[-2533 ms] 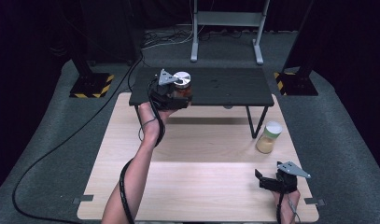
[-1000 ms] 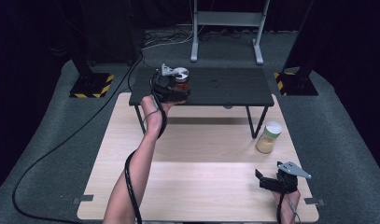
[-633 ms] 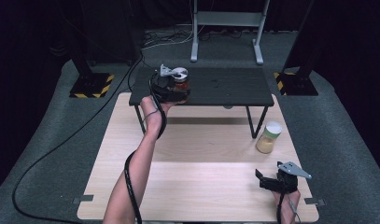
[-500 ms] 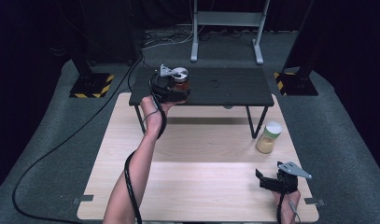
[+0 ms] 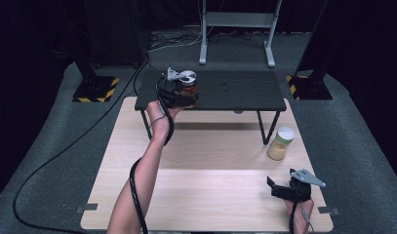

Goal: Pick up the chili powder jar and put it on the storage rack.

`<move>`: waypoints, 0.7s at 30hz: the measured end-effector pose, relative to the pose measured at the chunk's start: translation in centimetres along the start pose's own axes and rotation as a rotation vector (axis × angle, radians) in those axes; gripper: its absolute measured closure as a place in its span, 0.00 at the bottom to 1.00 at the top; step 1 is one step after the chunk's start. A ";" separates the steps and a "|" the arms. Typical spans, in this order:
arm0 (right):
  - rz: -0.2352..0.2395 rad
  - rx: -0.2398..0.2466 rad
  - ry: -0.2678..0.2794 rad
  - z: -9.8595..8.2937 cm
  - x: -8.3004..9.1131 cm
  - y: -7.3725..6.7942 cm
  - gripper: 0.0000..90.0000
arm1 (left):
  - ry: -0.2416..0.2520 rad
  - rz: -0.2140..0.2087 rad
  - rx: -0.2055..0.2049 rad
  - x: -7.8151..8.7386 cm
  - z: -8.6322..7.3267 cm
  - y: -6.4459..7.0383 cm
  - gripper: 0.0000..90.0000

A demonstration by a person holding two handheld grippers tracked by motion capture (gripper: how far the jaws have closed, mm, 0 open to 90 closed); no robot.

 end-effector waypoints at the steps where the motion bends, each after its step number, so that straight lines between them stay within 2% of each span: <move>1: 0.000 0.000 0.001 0.0 0.0 0.0 0.00 | 0.001 0.001 0.000 0.0 0.0 0.0 0.34; 11: 0.003 0.002 0.000 0.0 0.0 0.0 0.00 | -0.012 0.007 0.008 0.0 0.2 0.1 0.34; 12: 0.004 0.001 0.000 0.0 0.0 0.0 0.00 | -0.018 -0.002 0.012 0.0 0.2 0.0 0.32; 17: 0.008 0.005 -0.001 0.0 0.0 0.0 0.00 | -0.064 -0.021 0.039 0.0 0.1 -0.1 0.13; 20: 0.005 0.010 -0.002 0.0 0.0 0.0 0.00 | -0.081 -0.023 0.044 0.3 0.0 0.2 0.02; 21: 0.005 0.009 -0.002 0.0 0.0 0.0 0.00 | -0.084 -0.022 0.034 0.5 0.0 0.3 0.00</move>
Point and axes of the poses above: each handheld gripper's, and its own axes: x roughly backward along the jaws, z roughly out of its top, y roughly to its right, the point moved 9 cm from there along -x, roughly forward along the jaws, and after that the axes turned 12 degrees about -x, right-handed, at the moved point
